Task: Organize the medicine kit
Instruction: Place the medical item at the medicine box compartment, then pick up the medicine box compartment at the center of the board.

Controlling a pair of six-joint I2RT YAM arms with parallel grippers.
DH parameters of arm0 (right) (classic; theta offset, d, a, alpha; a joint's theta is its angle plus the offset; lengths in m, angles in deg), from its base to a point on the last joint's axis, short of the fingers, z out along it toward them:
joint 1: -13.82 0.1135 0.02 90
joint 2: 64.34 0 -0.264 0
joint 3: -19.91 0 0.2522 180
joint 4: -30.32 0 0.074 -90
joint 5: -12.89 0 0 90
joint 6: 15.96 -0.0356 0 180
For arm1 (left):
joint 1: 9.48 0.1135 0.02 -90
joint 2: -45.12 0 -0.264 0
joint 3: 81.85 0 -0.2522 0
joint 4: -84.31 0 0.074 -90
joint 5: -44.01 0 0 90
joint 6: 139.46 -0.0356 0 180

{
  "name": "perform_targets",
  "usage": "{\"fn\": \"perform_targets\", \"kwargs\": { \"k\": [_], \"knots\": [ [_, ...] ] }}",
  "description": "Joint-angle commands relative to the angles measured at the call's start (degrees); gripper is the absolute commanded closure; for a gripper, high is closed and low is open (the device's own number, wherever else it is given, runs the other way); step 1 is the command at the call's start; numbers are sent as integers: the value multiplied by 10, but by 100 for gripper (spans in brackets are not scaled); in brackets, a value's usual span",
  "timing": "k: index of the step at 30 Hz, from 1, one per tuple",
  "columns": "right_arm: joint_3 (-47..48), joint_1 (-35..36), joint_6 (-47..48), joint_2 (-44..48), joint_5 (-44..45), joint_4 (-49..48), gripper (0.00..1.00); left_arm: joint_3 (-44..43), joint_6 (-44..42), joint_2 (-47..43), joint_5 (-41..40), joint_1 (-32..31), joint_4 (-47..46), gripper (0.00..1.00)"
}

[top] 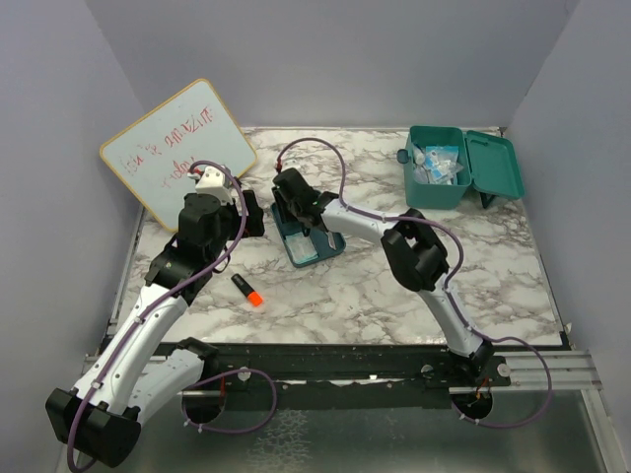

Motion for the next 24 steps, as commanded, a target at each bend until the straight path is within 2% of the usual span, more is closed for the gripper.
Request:
{"fn": "perform_targets", "kwargs": {
  "k": [1,7,13,24],
  "knots": [
    [-10,5,14,71,8,24,53,4,-7,-9,-13,-1,-4,1],
    [-61,5,22,137,2,37,55,5,-7,-9,-11,-2,-4,1],
    [-111,4,20,180,9,63,62,5,-7,-11,-11,-2,-4,1],
    [-152,4,1,177,-16,89,69,5,-5,-12,-9,-2,-4,1]
  ]
}}
